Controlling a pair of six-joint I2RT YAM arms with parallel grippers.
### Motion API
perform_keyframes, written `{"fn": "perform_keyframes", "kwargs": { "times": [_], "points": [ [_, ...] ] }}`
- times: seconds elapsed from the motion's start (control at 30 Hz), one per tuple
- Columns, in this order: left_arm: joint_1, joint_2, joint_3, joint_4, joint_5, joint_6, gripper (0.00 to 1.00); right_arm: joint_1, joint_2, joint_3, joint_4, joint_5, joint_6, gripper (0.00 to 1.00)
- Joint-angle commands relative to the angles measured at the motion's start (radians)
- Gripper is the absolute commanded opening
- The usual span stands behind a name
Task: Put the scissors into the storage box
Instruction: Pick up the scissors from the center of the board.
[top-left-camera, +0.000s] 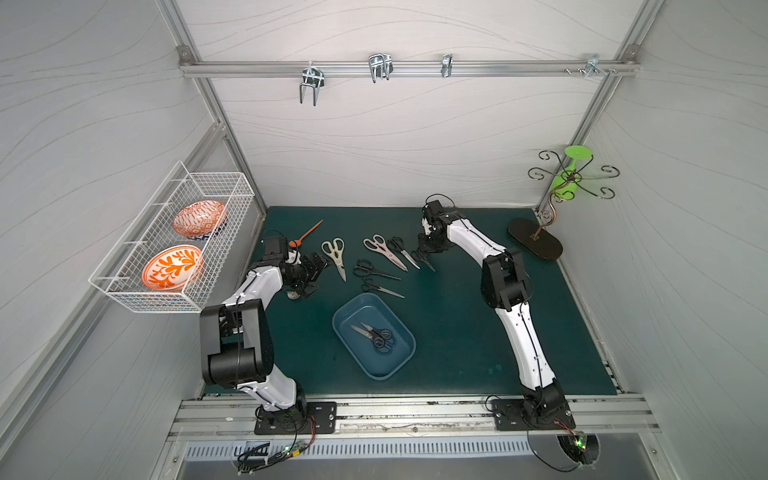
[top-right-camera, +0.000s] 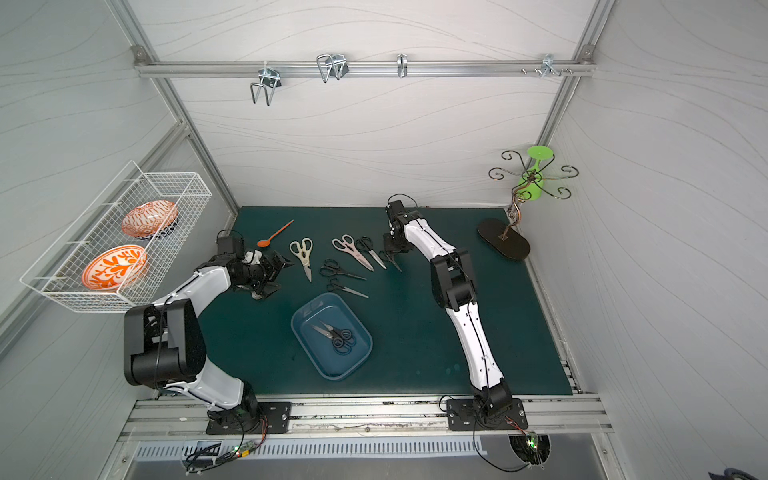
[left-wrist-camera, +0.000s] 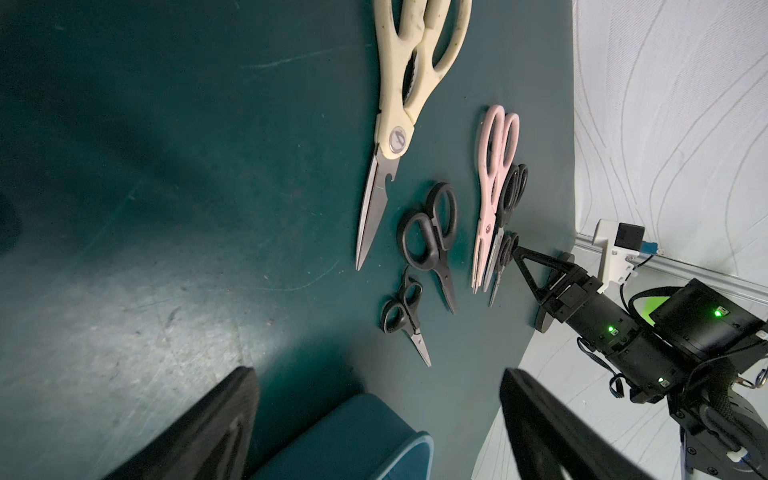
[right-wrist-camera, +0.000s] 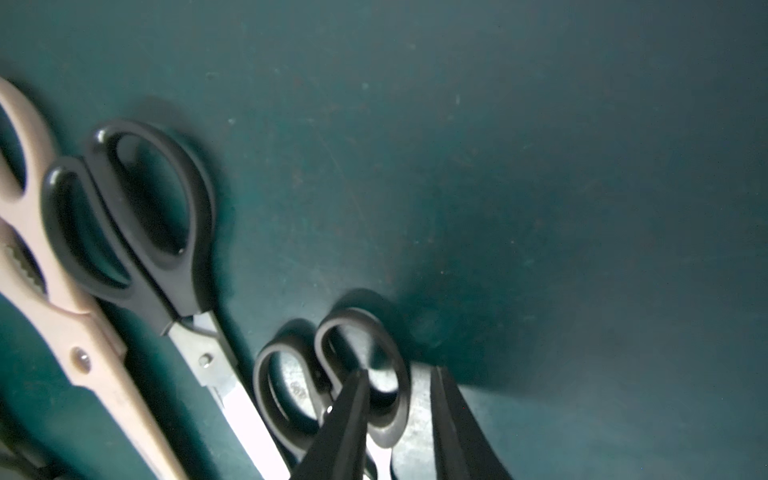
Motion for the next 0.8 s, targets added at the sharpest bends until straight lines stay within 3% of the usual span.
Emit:
{"fn": "perform_keyframes", "kwargs": {
  "times": [0.0, 0.4, 0.77],
  "points": [
    [-0.003, 0.006, 0.020, 0.025, 0.015, -0.003, 0.95, -0.003, 0.042, 0.036, -0.067, 0.025, -0.025, 0.30],
    [-0.003, 0.006, 0.021, 0.024, 0.013, -0.003, 0.95, 0.015, 0.058, 0.037, -0.075, 0.018, -0.036, 0.25],
    [-0.003, 0.003, 0.023, 0.020, 0.011, -0.001, 0.95, 0.020, 0.057, 0.032, -0.068, 0.016, -0.017, 0.09]
  ]
}}
